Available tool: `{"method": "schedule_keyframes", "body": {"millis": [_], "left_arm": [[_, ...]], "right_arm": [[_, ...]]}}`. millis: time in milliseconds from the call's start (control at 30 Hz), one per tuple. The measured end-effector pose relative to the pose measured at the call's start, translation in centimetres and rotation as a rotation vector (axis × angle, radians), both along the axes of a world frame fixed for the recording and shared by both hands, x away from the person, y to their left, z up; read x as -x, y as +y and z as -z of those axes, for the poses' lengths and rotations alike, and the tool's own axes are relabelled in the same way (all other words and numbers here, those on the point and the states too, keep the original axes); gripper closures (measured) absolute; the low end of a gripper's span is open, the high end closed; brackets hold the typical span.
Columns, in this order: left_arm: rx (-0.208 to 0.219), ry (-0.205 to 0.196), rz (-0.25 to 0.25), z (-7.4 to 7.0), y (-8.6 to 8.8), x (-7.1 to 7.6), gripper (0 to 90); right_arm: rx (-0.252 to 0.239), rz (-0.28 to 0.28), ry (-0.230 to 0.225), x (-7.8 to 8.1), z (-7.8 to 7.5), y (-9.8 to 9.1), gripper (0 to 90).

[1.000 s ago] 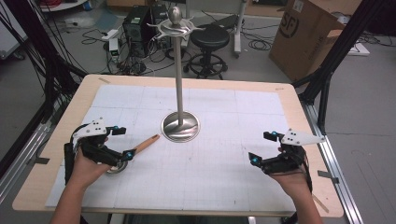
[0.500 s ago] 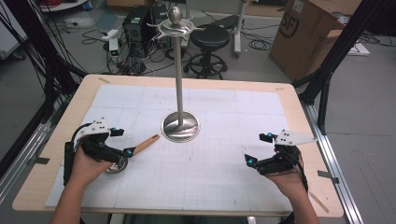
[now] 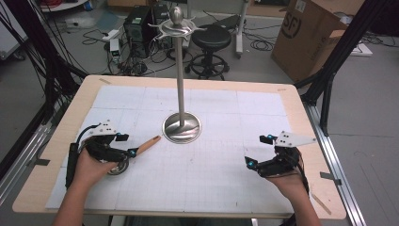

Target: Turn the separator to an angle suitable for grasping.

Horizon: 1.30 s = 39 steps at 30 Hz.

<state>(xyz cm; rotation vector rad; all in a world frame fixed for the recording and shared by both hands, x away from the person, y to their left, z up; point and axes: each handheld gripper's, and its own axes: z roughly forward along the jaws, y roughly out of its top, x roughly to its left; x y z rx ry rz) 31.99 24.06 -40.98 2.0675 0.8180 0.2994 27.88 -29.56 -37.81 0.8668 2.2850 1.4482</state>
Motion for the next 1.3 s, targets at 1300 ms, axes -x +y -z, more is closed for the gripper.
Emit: {"method": "schedule_keyframes", "body": {"millis": [1300], "left_arm": [[-0.190,0.182,0.033,1.9,-0.7,-1.3,53.5]], "right_arm": [[0.039,-0.008,0.008,0.4,0.5,0.2,0.4]]}}
